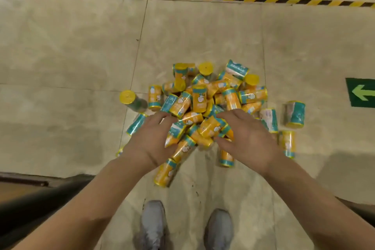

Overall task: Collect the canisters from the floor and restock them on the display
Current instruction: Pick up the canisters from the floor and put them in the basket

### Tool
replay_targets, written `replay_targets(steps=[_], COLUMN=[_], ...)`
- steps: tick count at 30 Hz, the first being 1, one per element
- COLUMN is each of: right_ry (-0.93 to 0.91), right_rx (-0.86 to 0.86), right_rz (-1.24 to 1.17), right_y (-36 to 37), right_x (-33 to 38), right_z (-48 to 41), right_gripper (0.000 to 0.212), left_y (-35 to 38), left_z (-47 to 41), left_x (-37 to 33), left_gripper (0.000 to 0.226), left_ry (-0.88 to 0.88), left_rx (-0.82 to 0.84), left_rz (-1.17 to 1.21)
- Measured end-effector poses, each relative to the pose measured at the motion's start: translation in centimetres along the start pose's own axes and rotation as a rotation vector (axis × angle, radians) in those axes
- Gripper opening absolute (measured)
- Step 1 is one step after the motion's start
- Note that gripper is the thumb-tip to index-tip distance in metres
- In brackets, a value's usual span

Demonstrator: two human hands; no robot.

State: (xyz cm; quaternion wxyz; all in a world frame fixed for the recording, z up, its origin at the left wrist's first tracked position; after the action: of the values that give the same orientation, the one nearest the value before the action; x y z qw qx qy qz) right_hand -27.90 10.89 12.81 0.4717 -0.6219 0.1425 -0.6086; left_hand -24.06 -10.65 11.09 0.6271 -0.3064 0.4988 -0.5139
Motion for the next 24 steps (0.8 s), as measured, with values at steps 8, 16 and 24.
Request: replay_targets(steps=[8, 16, 24], right_ry=[0.083, 0.190, 0.201], right_rx=[0.111, 0.195, 0.145], right_rz=[0.025, 0.074, 0.024], right_y=[13.6, 20.4, 21.4], right_x=[-9.0, -15.6, -18.1], right_z=[-5.1, -7.3, -8.5], right_gripper=[0.056, 0.056, 0.054], left_y=[14.9, 24.0, 26.5], left_z=[-7.9, -13.7, -16.2], left_x=[5.3, 9.0, 10.2], left_gripper=[0.070, 0.085, 0.093], left_ry=[0.079, 0.106, 0.173], left_rx=[0.135, 0.248, 0.111], left_rz=[-0.174, -0.460, -0.474])
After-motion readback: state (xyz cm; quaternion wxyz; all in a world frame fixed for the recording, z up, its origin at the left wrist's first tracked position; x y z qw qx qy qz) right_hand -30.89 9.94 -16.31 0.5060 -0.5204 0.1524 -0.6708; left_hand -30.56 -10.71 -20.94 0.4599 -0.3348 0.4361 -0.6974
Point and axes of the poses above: each hand's wrist, its own z-axis away from the middle knuckle, its own y-axis out of the palm, x = y × z, the point moved 8 cm from there along -z, towards the middle knuckle, and after that the axes turned 10 degrees about -z, right-handed, at the moved point
